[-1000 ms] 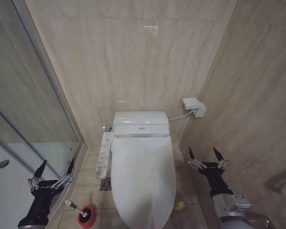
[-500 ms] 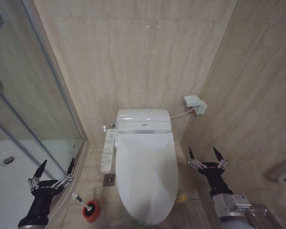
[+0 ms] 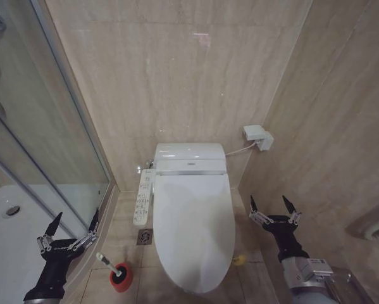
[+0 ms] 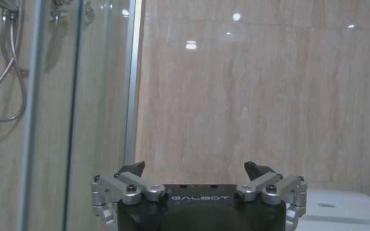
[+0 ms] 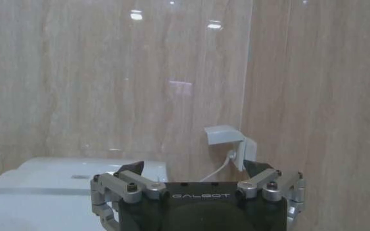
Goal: Open the toilet lid, clean the toilet bowl with a toilet brush, close the toilet lid, and flush.
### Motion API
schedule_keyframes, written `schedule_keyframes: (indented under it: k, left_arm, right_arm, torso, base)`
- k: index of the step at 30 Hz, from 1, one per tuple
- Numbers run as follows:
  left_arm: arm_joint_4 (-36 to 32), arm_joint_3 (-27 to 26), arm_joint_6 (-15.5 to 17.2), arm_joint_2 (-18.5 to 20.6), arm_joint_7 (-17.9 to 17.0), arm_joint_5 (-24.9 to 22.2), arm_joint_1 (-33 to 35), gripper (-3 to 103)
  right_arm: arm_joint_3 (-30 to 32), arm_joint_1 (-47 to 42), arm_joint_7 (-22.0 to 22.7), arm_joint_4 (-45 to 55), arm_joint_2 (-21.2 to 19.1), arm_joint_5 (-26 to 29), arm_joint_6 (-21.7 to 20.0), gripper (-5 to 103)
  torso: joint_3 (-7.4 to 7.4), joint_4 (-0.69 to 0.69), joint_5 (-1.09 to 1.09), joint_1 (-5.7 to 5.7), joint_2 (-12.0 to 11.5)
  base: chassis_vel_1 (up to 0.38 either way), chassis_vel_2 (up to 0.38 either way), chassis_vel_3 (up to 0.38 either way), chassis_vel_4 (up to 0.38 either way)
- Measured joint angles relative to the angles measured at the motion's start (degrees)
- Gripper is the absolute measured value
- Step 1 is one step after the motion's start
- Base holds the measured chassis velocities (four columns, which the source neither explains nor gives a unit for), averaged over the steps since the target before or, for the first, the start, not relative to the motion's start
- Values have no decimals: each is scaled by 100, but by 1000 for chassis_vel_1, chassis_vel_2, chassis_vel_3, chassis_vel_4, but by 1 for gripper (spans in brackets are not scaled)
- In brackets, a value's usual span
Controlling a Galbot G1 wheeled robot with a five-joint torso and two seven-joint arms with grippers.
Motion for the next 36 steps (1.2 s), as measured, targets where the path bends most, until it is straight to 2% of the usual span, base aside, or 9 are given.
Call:
schedule_keyframes:
  k: [16,21,27,33,36]
  left_arm:
    - [-1,0,0,-1,0,0,1,100]
    - [-2,0,0,-1,0,0,0,100]
    - [-2,1,0,-1,0,0,-1,100]
    - [-1,0,0,-1,-1,0,1,100]
    - [0,0,0,-1,-1,0,2,100]
  right_arm:
    - [0,-4,0,0,0,0,0,100]
    - [0,1,0,0,0,0,0,100]
    - [0,2,0,0,0,0,0,100]
    - [0,0,0,0,0,0,0,100]
    - [-1,-4,0,0,1,0,0,100]
  torso:
    - [-3,-2,2,-8,3]
    - [0,1,1,1,1]
    - [1,-2,1,2,-1]
    - [-2,1,1,-4,1]
    - [-5,-3,-2,-9,4]
  base:
    - [167,-176,-181,167]
    - [-23,49,32,-32]
    - [8,29,-1,-41]
    - [239,-15,-239,32]
    - [265,1,-258,4]
